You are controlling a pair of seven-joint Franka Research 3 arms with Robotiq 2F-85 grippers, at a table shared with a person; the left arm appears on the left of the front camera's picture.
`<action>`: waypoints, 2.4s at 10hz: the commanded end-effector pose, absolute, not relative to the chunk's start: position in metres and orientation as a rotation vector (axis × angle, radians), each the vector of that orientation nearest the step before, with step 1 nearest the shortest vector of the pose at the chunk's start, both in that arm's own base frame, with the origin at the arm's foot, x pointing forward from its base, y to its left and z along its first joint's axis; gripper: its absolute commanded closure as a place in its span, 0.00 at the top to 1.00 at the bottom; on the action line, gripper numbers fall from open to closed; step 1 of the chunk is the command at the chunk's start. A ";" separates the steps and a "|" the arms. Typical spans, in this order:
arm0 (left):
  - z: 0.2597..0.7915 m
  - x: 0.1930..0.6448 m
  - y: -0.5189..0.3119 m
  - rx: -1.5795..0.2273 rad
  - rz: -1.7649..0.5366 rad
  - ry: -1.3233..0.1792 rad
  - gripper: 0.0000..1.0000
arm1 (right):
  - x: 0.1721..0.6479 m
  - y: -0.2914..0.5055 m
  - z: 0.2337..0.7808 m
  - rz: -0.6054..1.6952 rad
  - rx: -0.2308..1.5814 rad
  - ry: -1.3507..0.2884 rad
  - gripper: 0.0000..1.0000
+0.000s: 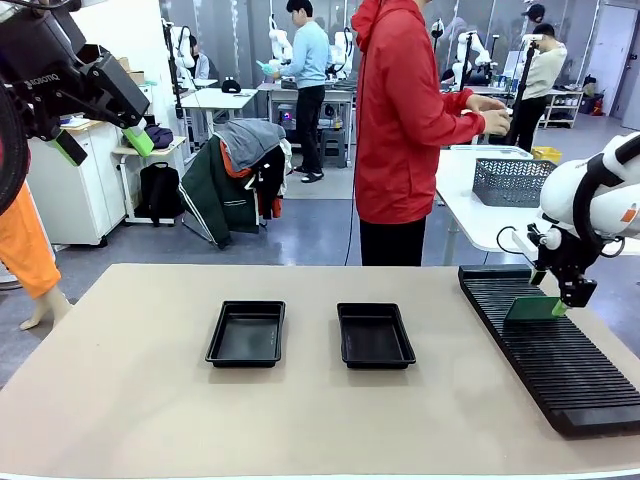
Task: Inspect and transfer BCBs to ESD trays.
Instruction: Pick up the Blank PCB from the PCB Rack and place it in the left ESD tray.
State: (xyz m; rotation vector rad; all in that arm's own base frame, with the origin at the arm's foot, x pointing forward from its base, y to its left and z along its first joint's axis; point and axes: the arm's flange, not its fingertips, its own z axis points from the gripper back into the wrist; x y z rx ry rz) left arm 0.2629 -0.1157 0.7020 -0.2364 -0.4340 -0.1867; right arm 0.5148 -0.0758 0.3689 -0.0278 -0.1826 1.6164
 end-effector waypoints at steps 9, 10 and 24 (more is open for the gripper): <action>0.702 0.263 -0.115 -0.230 -0.183 -0.432 1.00 | 0.516 -0.074 0.363 1.616 -0.021 -0.177 1.00; 0.702 0.263 -0.115 -0.230 -0.183 -0.432 1.00 | 0.514 -0.078 0.364 1.612 -0.028 -0.195 1.00; 0.702 0.263 -0.115 -0.230 -0.183 -0.432 1.00 | 0.512 -0.069 0.364 1.591 -0.084 -0.180 0.51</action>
